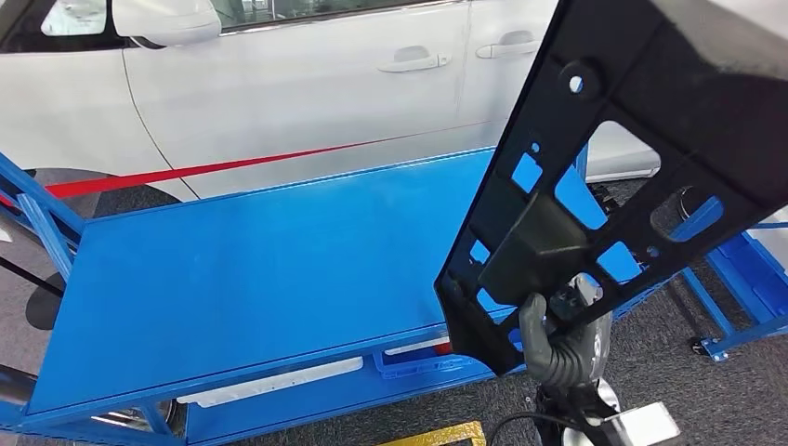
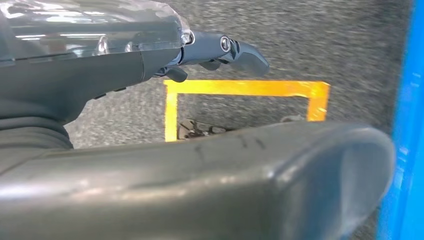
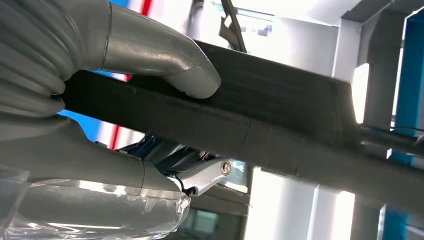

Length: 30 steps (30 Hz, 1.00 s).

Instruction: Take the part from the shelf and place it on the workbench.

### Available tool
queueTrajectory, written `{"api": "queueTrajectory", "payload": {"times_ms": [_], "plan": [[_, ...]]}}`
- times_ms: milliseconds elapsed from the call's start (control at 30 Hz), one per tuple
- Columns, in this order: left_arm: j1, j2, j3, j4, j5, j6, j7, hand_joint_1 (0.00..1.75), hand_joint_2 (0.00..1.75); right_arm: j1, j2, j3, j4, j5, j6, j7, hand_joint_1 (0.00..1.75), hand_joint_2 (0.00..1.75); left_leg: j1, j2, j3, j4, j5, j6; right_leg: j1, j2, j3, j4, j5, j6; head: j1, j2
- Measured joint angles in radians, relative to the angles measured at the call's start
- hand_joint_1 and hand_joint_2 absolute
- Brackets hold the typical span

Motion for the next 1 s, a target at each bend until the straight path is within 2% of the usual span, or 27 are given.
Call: {"api": "queueTrajectory", "payload": {"times_ms": [67, 100, 133, 233, 267, 300, 367, 400, 433, 467, 500, 533, 567, 600, 633, 667, 733, 767, 800, 833, 867, 900, 933, 967, 1000], "plan": [[-0.004, 0.004, 0.008, 0.000, 0.011, 0.022, 0.021, 0.00, 0.00, 0.067, 0.008, -0.004, -0.016, 0.010, 0.026, -0.002, 1.75, 1.75, -0.009, 0.001, 0.098, -0.153, 0.046, 0.022, 0.007, 0.000, -0.006, 0.000, 0.011, 0.002, 0.000, 0.000], [-0.006, 0.006, 0.014, 0.000, 0.017, 0.034, 0.030, 0.00, 0.00, 0.092, 0.011, -0.006, -0.020, 0.011, 0.040, -0.002, 1.75, 1.75, -0.014, 0.004, 0.129, -0.208, 0.059, 0.028, 0.007, -0.001, -0.008, 0.000, 0.017, 0.006, 0.000, 0.000], [-0.008, 0.008, 0.019, 0.000, 0.023, 0.044, 0.037, 0.00, 0.00, 0.108, 0.014, -0.007, -0.019, 0.012, 0.054, -0.002, 1.75, 1.75, -0.019, 0.006, 0.143, -0.236, 0.064, 0.031, 0.005, -0.001, -0.010, 0.000, 0.023, 0.010, 0.000, 0.000], [-0.009, 0.010, 0.036, 0.000, 0.040, 0.072, 0.048, 0.00, 0.00, 0.136, 0.020, -0.010, -0.006, -0.006, 0.108, -0.002, 1.75, 1.75, -0.022, 0.011, 0.135, -0.251, 0.091, 0.034, -0.002, 0.001, -0.013, -0.003, 0.036, 0.029, 0.001, 0.000], [-0.010, 0.011, 0.044, 0.000, 0.049, 0.084, 0.050, 0.00, 0.00, 0.142, 0.022, -0.013, 0.005, -0.026, 0.137, -0.002, 1.75, 1.75, -0.019, 0.013, 0.130, -0.258, 0.105, 0.039, -0.002, 0.004, -0.017, 0.007, 0.018, 0.034, 0.001, 0.000], [-0.010, 0.011, 0.052, 0.000, 0.058, 0.097, 0.051, 0.00, 0.00, 0.146, 0.026, -0.018, 0.021, -0.049, 0.170, -0.002, 1.75, 1.75, -0.016, 0.016, 0.121, -0.264, 0.120, 0.042, -0.003, 0.006, -0.025, 0.034, -0.019, 0.040, 0.001, 0.000], [-0.009, 0.013, 0.066, 0.000, 0.071, 0.117, 0.051, 0.00, 0.00, 0.148, 0.038, -0.031, 0.060, -0.087, 0.230, -0.001, 1.75, 1.75, -0.014, 0.020, 0.096, -0.266, 0.143, 0.047, -0.009, 0.010, -0.049, 0.139, -0.123, 0.049, 0.001, 0.000], [-0.008, 0.014, 0.072, 0.000, 0.076, 0.124, 0.050, 0.00, 0.00, 0.149, 0.045, -0.038, 0.078, -0.097, 0.252, -0.001, 1.75, 1.75, -0.013, 0.022, 0.081, -0.264, 0.154, 0.046, -0.013, 0.010, -0.058, 0.199, -0.157, 0.054, 0.001, 0.000], [-0.007, 0.014, 0.078, 0.000, 0.081, 0.130, 0.048, 0.00, 0.00, 0.148, 0.051, -0.044, 0.095, -0.102, 0.269, -0.001, 1.75, 1.75, -0.012, 0.025, 0.066, -0.260, 0.163, 0.044, -0.016, 0.010, -0.058, 0.241, -0.168, 0.059, 0.001, 0.000], [-0.007, 0.015, 0.084, 0.000, 0.088, 0.135, 0.044, 0.00, 0.00, 0.147, 0.057, -0.048, 0.112, -0.104, 0.284, -0.001, 1.75, 1.75, -0.010, 0.029, 0.051, -0.255, 0.172, 0.042, -0.020, 0.009, -0.044, 0.255, -0.156, 0.064, 0.001, 0.000], [-0.007, 0.016, 0.091, 0.000, 0.096, 0.140, 0.037, 0.00, 0.00, 0.145, 0.061, -0.051, 0.127, -0.102, 0.296, -0.001, 1.75, 1.75, -0.008, 0.034, 0.034, -0.247, 0.177, 0.038, -0.023, 0.006, -0.012, 0.230, -0.130, 0.069, 0.001, 0.000], [-0.006, 0.019, 0.099, 0.000, 0.105, 0.144, 0.028, 0.00, 0.00, 0.143, 0.066, -0.051, 0.139, -0.099, 0.306, -0.001, 1.75, 1.75, -0.005, 0.040, 0.020, -0.236, 0.181, 0.033, -0.027, -0.005, 0.035, 0.175, -0.107, 0.073, 0.001, 0.000], [-0.004, 0.025, 0.107, 0.000, 0.116, 0.147, 0.018, 0.00, 0.00, 0.139, 0.070, -0.047, 0.149, -0.097, 0.312, -0.001, 1.75, 1.75, -0.004, 0.046, 0.006, -0.224, 0.183, 0.028, -0.027, -0.022, 0.084, 0.107, -0.101, 0.077, 0.001, 0.000], [-0.002, 0.031, 0.118, 0.000, 0.126, 0.149, 0.007, 0.00, 0.00, 0.133, 0.075, -0.040, 0.157, -0.095, 0.315, -0.001, 1.75, 1.75, -0.005, 0.053, -0.004, -0.213, 0.185, 0.021, -0.024, -0.037, 0.121, 0.051, -0.103, 0.073, 0.001, 0.000], [0.000, 0.038, 0.130, 0.000, 0.136, 0.152, -0.001, 0.00, 0.00, 0.127, 0.080, -0.029, 0.165, -0.095, 0.314, -0.001, 1.75, 1.75, -0.007, 0.061, -0.010, -0.204, 0.187, 0.015, -0.021, -0.046, 0.140, 0.015, -0.111, 0.066, 0.000, 0.000], [0.002, 0.045, 0.141, 0.000, 0.145, 0.154, -0.006, 0.00, 0.00, 0.121, 0.083, -0.016, 0.172, -0.094, 0.308, -0.001, 1.75, 1.75, -0.008, 0.069, -0.012, -0.200, 0.190, 0.008, -0.016, -0.046, 0.143, 0.001, -0.118, 0.056, -0.001, 0.000], [0.003, 0.055, 0.162, 0.000, 0.162, 0.167, -0.009, 0.00, 0.00, 0.114, 0.087, 0.012, 0.186, -0.095, 0.286, -0.002, 1.75, 1.75, -0.004, 0.080, -0.014, -0.198, 0.196, -0.007, -0.014, -0.029, 0.129, 0.000, -0.107, 0.030, -0.002, 0.000], [0.003, 0.059, 0.171, 0.000, 0.171, 0.176, -0.009, 0.00, 0.00, 0.109, 0.087, 0.027, 0.193, -0.097, 0.276, -0.002, 1.75, 1.75, -0.001, 0.071, -0.019, -0.188, 0.182, -0.015, -0.013, -0.022, 0.120, -0.001, -0.097, 0.020, -0.002, 0.000], [0.005, 0.063, 0.183, 0.000, 0.181, 0.188, -0.009, 0.00, 0.00, 0.104, 0.087, 0.044, 0.199, -0.100, 0.268, -0.002, 1.75, 1.75, 0.001, 0.055, -0.029, -0.164, 0.151, -0.022, -0.013, -0.015, 0.108, -0.002, -0.086, 0.010, -0.002, 0.000], [0.006, 0.066, 0.194, 0.000, 0.189, 0.201, -0.009, 0.00, 0.00, 0.097, 0.087, 0.061, 0.205, -0.104, 0.264, -0.002, 1.75, 1.75, 0.003, 0.035, -0.043, -0.122, 0.105, -0.026, -0.013, -0.007, 0.095, -0.002, -0.075, 0.002, -0.002, 0.000], [0.007, 0.068, 0.205, 0.000, 0.197, 0.216, -0.008, 0.00, 0.00, 0.091, 0.087, 0.079, 0.211, -0.107, 0.261, -0.002, 1.75, 1.75, 0.003, 0.020, -0.059, -0.064, 0.051, -0.027, -0.011, 0.003, 0.079, -0.002, -0.063, -0.002, -0.002, 0.000], [0.007, 0.070, 0.216, 0.000, 0.204, 0.233, -0.006, 0.00, 0.00, 0.086, 0.087, 0.097, 0.220, -0.111, 0.261, -0.002, 1.75, 1.75, 0.003, 0.014, -0.072, -0.002, 0.010, -0.025, -0.008, 0.013, 0.063, -0.002, -0.050, -0.005, -0.002, 0.000], [0.007, 0.071, 0.226, 0.000, 0.209, 0.253, -0.002, 0.00, 0.00, 0.080, 0.087, 0.112, 0.229, -0.115, 0.262, -0.002, 1.75, 1.75, 0.002, 0.012, -0.076, 0.045, -0.011, -0.022, -0.004, 0.024, 0.047, -0.001, -0.038, -0.006, -0.002, 0.000], [0.006, 0.071, 0.235, 0.000, 0.213, 0.278, 0.004, 0.00, 0.00, 0.073, 0.087, 0.127, 0.239, -0.120, 0.265, -0.002, 1.75, 1.75, 0.001, 0.011, -0.067, 0.068, -0.009, -0.016, -0.001, 0.036, 0.031, -0.001, -0.024, -0.007, -0.002, 0.000], [0.006, 0.070, 0.242, 0.000, 0.215, 0.304, 0.011, 0.00, 0.00, 0.066, 0.087, 0.140, 0.249, -0.124, 0.270, -0.001, 1.75, 1.75, -0.002, 0.008, -0.041, 0.055, 0.013, -0.008, 0.003, 0.047, 0.015, 0.000, -0.012, -0.007, -0.002, 0.000]]}}
